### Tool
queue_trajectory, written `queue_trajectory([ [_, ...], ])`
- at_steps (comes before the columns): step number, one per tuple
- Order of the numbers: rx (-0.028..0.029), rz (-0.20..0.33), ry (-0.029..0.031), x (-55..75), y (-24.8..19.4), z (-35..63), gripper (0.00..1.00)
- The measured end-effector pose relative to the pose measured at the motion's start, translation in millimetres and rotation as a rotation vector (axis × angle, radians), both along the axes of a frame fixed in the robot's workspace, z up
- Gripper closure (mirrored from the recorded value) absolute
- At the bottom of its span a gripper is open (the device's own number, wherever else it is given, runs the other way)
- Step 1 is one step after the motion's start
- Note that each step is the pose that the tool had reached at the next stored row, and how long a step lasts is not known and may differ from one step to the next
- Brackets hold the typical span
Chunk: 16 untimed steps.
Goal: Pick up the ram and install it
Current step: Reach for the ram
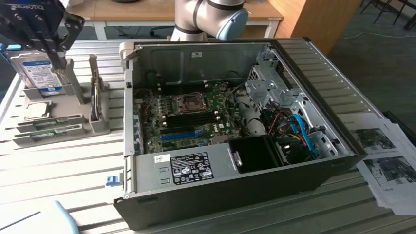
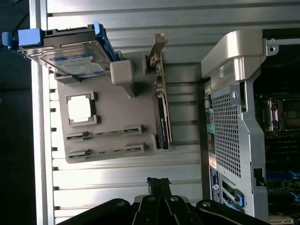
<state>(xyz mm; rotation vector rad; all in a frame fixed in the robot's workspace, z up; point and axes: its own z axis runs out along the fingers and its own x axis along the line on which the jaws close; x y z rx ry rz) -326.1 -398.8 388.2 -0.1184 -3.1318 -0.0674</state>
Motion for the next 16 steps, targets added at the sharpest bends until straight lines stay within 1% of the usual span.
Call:
queue_trajectory([
  [16, -0.0001, 0.0, 0.0058, -32.5, 0.0, -0.6, 0.91],
])
